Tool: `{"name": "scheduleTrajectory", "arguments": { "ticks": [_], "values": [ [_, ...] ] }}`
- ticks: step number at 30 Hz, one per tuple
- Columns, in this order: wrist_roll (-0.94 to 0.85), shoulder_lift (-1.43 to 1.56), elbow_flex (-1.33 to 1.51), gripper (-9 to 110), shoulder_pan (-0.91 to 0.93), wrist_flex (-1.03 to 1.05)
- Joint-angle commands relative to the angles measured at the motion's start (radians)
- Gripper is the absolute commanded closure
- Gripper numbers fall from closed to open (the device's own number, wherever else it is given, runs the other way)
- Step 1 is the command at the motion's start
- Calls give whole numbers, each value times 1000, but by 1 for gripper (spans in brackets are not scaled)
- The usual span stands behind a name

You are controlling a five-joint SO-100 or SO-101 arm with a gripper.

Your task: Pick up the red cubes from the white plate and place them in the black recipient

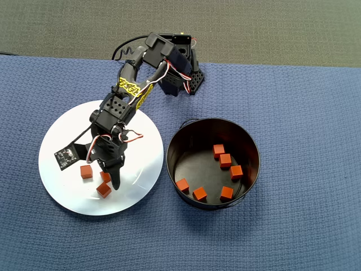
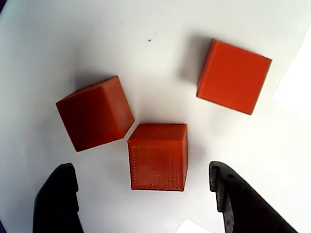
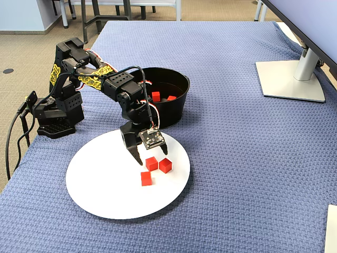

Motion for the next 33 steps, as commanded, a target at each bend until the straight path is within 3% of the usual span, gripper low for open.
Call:
{"name": "scheduleTrajectory", "arguments": {
  "ticks": [1, 16, 19, 24, 33],
  "values": [
    [-46, -2, -66, 76, 18, -3],
    [-100, -34, -61, 83, 26, -58],
    [-12, -29, -71, 102, 18, -97],
    [63, 38, -114, 102, 17, 5],
    [284, 426, -5, 102, 8, 153]
  ]
}}
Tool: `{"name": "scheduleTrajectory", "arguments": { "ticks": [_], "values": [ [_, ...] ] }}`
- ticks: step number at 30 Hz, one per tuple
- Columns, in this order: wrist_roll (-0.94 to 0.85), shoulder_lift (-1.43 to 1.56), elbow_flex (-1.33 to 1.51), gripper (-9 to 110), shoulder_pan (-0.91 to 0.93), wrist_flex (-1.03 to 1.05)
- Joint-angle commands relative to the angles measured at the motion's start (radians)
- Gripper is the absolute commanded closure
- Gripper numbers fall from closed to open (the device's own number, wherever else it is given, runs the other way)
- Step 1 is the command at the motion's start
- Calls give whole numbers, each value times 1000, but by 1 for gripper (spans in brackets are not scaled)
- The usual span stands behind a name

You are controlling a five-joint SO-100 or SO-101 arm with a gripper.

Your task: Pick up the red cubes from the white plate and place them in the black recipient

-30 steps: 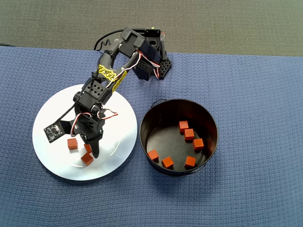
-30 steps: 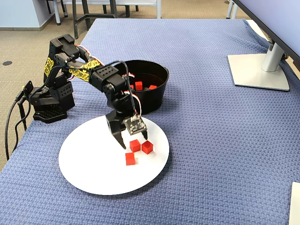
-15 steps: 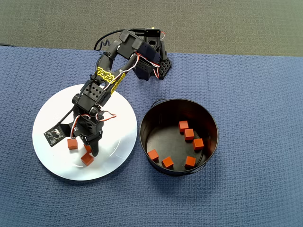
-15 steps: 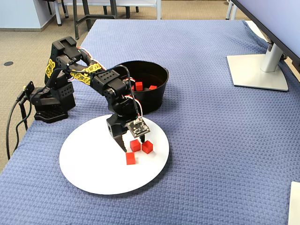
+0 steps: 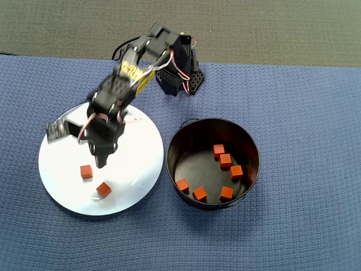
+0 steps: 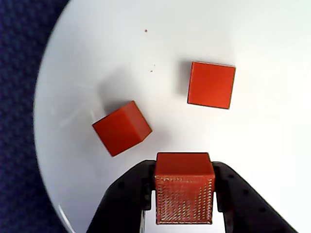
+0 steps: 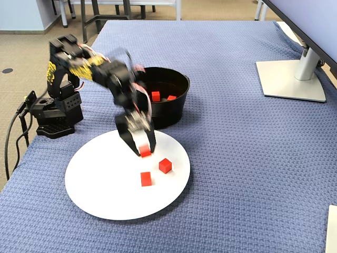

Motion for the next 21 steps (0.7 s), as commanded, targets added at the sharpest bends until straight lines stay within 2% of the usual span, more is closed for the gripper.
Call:
{"name": "scheduleTrajectory", "arguments": {
  "ticks": [1, 6, 15, 16, 17, 19, 20, 21],
  "values": [
    [72, 250, 44, 102, -21, 63],
    [146, 486, 179, 102, -110, 74],
    [397, 724, 354, 102, -538, 77],
    [402, 732, 374, 98, -586, 75],
    [402, 738, 399, 89, -629, 75],
    [376, 764, 460, 64, -690, 66],
    [376, 770, 476, 58, -696, 58],
    [376, 770, 476, 57, -690, 57]
  ]
}}
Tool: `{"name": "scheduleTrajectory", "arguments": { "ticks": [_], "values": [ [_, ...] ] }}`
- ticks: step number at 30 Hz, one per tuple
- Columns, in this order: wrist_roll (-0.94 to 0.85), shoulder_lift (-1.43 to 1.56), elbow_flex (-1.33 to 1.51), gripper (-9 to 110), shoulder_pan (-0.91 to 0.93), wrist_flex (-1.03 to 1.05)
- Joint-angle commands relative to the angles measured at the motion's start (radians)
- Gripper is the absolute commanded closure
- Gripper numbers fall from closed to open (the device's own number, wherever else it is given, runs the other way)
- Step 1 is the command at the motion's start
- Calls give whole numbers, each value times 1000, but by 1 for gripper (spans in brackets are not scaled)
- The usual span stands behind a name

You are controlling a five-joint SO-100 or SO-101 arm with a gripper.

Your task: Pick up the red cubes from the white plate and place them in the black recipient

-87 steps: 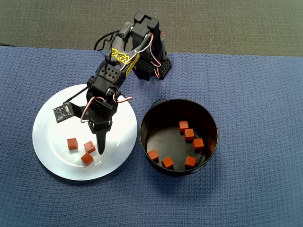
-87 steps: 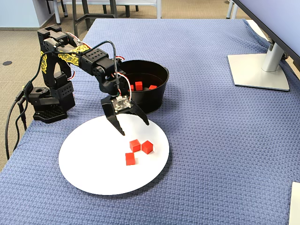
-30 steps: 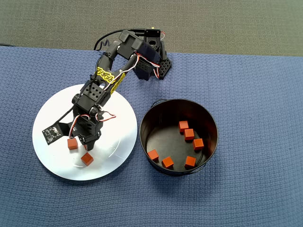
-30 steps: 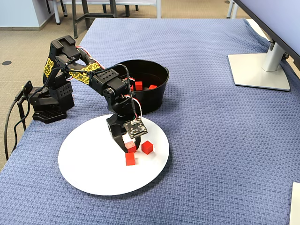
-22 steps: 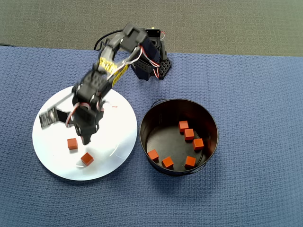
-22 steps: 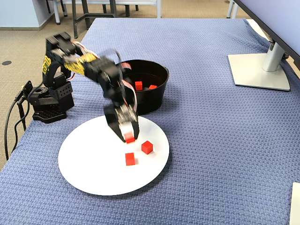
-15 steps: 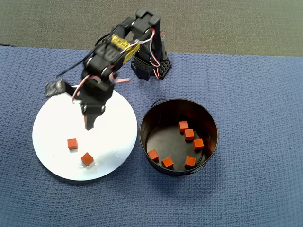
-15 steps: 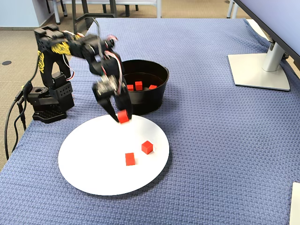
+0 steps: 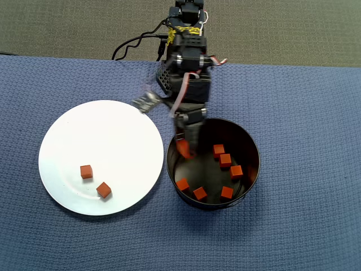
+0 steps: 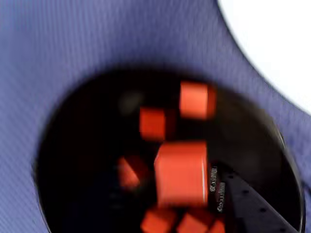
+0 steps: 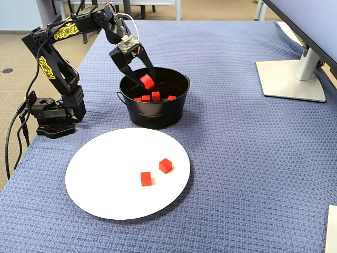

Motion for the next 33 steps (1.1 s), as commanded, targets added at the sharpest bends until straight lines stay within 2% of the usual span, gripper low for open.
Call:
{"name": "scheduleTrajectory", "arguments": {
  "ticks": [1, 9, 15, 21, 27, 33],
  "values": [
    [2, 57, 17, 57, -37, -28],
    [-115, -49, -20, 59, 314, -163],
    [-198, -311, -238, 60, 514, -95],
    [-308, -520, -383, 64, 540, -75],
    [-518, -601, -342, 63, 517, -192],
    [-623, -709, -396, 64, 506, -255]
  ]
}}
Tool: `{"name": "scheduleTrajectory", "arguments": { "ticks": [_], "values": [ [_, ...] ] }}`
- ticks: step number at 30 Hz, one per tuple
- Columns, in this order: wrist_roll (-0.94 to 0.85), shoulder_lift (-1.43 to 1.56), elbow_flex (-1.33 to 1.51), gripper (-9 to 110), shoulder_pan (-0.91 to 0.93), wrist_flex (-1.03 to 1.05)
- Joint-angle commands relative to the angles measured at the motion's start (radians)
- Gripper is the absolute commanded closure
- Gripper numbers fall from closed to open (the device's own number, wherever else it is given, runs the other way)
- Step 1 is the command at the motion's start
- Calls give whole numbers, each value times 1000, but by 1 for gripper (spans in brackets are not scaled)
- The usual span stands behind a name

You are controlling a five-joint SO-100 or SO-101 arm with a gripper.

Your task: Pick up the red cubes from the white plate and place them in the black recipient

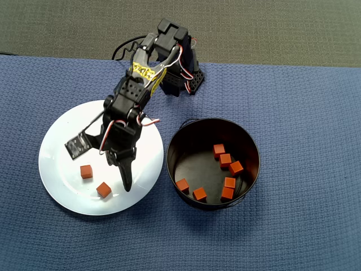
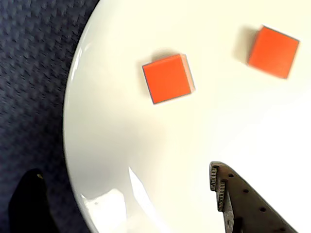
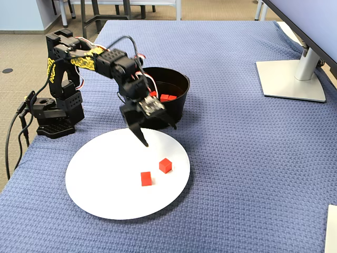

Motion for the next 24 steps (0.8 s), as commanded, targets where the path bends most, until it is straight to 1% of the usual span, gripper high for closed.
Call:
{"name": "scheduleTrajectory", "arguments": {
  "ticks": [1, 8, 21, 24],
  "values": [
    [-66, -37, -106, 65, -9, -35],
    [-103, -150, -137, 65, 25, -155],
    [-124, -256, -252, 68, 69, -166],
    [-137, -281, -268, 73, 74, -164]
  ]
}}
